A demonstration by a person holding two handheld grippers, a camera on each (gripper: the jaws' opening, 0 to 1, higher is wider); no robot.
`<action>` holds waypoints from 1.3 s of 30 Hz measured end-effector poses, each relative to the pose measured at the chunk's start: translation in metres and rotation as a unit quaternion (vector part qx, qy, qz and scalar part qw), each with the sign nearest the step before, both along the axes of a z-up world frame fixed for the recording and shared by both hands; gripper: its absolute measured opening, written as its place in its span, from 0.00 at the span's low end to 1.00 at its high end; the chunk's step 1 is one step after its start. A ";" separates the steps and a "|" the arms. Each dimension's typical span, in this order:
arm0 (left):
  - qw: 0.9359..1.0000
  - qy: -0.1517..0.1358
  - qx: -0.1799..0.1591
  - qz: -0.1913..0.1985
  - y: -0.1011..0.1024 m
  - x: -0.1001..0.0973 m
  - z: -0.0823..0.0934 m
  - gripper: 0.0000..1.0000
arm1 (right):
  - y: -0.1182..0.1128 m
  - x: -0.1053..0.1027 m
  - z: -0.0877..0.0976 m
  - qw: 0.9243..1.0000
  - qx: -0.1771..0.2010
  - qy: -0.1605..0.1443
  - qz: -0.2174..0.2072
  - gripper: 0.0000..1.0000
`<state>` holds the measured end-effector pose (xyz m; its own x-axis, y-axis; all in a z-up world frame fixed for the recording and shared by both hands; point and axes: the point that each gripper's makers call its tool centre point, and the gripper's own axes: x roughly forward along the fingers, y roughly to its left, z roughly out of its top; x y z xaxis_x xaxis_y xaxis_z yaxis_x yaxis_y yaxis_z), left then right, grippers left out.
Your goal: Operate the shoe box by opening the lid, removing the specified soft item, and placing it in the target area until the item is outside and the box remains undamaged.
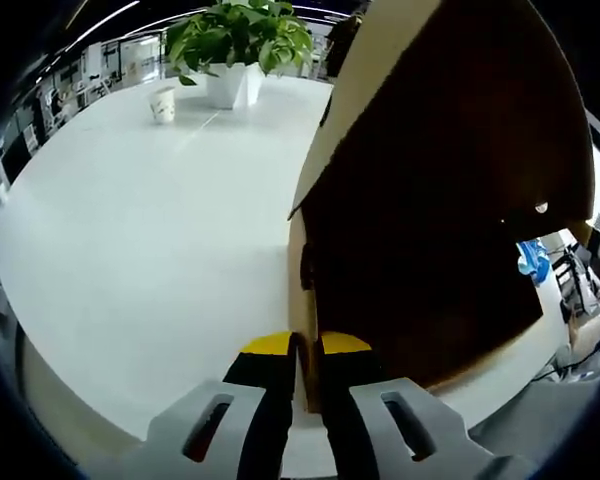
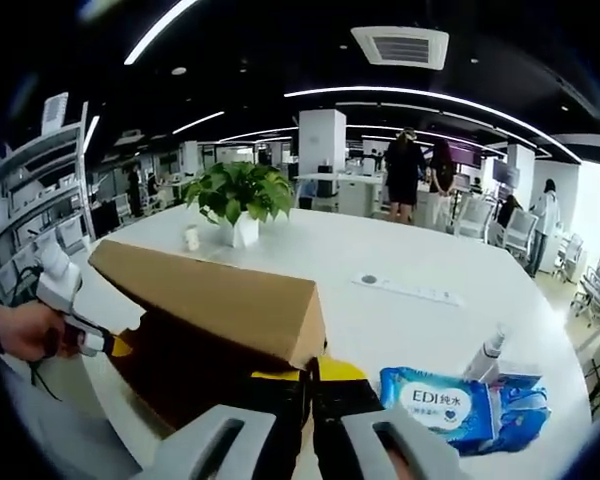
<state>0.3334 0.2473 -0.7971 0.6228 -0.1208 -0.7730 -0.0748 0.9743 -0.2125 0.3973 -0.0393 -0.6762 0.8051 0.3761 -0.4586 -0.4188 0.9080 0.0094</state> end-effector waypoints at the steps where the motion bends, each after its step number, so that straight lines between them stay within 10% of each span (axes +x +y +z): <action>1: 1.000 -0.001 -0.001 0.000 0.000 0.000 0.000 0.06 | -0.001 0.000 -0.001 1.000 -0.003 -0.001 -0.001 0.00; 39: 0.999 -0.029 -0.027 -0.002 -0.005 0.009 0.001 0.08 | -0.007 -0.025 -0.044 0.999 0.027 0.043 -0.018 0.00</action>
